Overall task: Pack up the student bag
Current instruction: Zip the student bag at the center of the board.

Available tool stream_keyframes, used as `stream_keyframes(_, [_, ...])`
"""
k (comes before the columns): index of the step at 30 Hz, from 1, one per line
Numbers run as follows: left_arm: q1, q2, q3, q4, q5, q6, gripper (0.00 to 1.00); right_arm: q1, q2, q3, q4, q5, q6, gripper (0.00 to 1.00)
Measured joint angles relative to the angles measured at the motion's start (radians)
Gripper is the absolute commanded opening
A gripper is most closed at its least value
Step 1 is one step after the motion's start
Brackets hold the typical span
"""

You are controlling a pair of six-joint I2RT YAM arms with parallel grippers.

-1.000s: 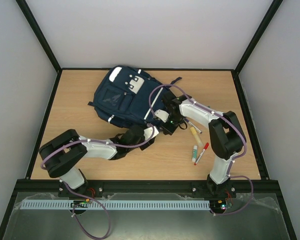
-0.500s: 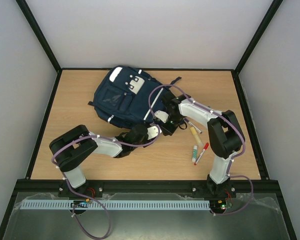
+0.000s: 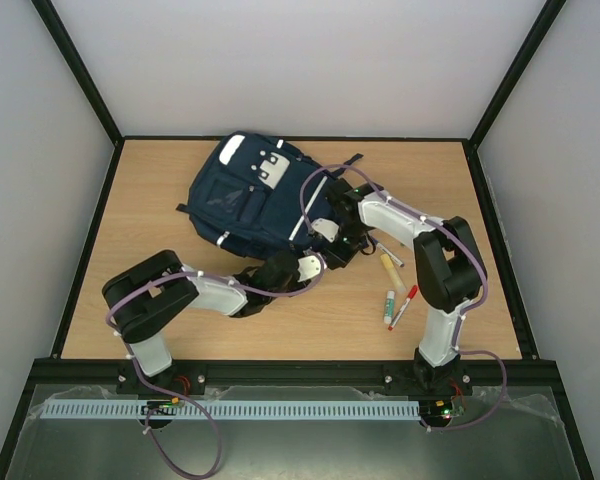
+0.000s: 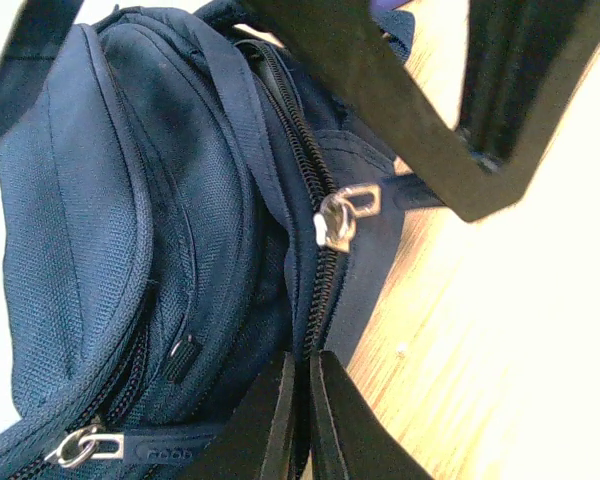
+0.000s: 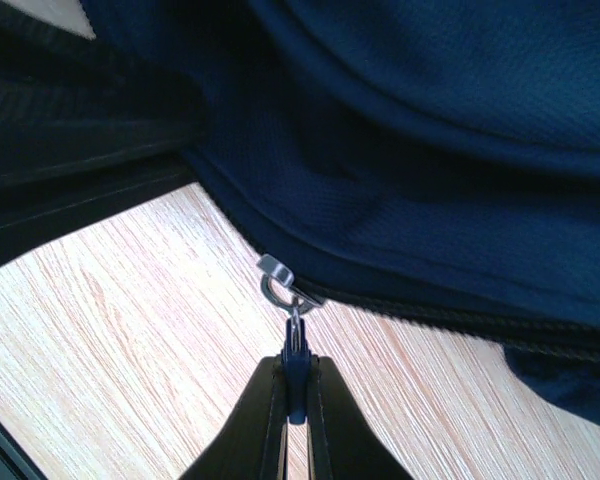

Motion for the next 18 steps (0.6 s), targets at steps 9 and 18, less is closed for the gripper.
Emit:
stream_keyframes(9, [-0.038,-0.086,-0.072,-0.017,-0.042,-0.040,0.04,-0.044,0.002,0.030,-0.063,0.013,-0.018,0.01])
stream_keyframes(18, [-0.057,-0.185,-0.150,-0.069,-0.099,-0.117,0.03,-0.106,0.016,0.038,-0.098,0.055,-0.042,0.01])
